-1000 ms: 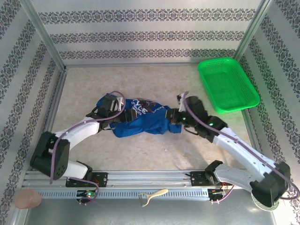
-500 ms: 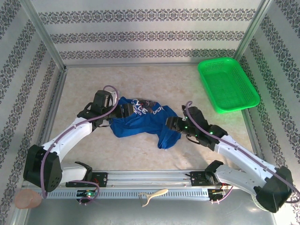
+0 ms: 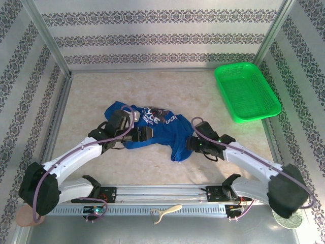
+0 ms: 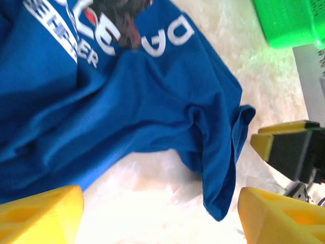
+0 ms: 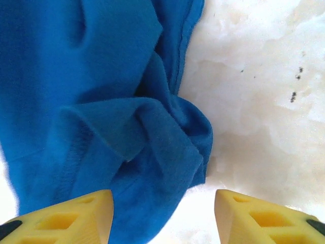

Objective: Fold the inside-out t-shirt

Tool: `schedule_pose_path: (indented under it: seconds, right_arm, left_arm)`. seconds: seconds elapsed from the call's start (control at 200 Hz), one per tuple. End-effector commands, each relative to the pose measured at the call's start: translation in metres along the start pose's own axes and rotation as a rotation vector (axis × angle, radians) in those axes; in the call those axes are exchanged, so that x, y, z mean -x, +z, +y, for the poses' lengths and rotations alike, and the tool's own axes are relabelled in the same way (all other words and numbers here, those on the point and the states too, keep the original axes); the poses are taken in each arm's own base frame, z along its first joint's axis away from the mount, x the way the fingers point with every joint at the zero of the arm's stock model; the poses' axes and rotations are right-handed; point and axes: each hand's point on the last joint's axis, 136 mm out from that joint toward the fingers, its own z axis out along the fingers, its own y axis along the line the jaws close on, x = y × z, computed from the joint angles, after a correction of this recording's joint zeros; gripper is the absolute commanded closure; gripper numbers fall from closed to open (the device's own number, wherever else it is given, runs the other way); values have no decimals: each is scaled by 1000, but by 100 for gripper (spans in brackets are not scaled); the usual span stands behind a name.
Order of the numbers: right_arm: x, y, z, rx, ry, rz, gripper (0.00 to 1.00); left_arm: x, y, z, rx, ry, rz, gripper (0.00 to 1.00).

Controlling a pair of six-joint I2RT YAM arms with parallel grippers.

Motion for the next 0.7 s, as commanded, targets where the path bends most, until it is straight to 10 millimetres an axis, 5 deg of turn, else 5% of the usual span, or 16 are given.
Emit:
schedule_pose_path:
  seconds: [0.0,0.05,0.145,0.545,0.694]
  right_arm:
    - [8,15,6,-2,-30,14,46]
    - [9,23,8,6,-34,29,53]
    - [12,27,16,67,-31,41,100]
    - [41,-74,94,715,-140,-121,100]
    - [40,-93,105,858,-187,-135,100]
  left_arm:
    - [1,7,-16,-28,0,-26,20]
    - [0,12,-22,-36,13,-17,20]
    - [-3,22,-30,-41,30,1,20]
    - [5,56,-72,-136,103,17,18]
    - [3,72,-64,-96,110,32,18]
